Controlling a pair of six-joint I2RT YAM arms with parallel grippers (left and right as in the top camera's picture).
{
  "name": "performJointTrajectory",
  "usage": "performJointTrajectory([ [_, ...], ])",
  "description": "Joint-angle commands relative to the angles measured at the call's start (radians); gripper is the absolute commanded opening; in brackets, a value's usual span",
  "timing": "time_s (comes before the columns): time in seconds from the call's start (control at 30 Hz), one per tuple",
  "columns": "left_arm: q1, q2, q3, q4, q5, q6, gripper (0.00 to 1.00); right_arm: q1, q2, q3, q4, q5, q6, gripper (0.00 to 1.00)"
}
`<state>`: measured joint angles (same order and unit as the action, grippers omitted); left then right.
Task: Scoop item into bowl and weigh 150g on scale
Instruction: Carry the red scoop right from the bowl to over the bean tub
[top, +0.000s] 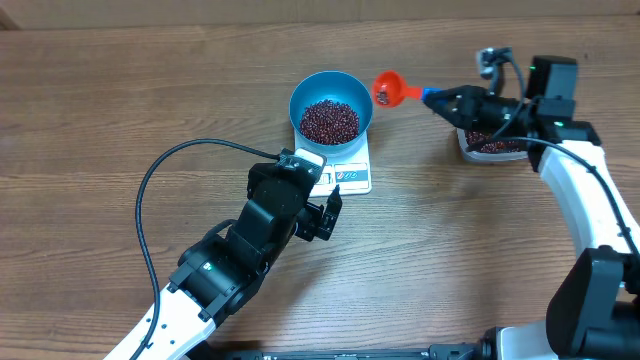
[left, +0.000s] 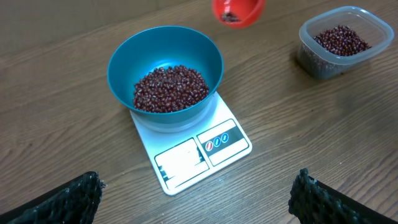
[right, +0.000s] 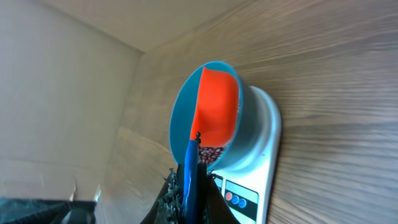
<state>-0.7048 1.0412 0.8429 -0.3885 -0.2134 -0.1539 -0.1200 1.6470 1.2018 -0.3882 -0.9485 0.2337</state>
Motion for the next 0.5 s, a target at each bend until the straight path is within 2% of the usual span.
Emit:
performJointTrajectory([
  [0.0, 0.004, -0.017, 0.006, 0.005, -0.007, 0.002, 1.0, -0.056, -0.02, -0.002, -0.018, -0.041, 0.006, 0.04],
  [0.47, 0.004, -0.017, 0.006, 0.005, -0.007, 0.002, 0.99, -0.263, -0.063, -0.002, -0.101, -0.093, -0.013, 0.04],
])
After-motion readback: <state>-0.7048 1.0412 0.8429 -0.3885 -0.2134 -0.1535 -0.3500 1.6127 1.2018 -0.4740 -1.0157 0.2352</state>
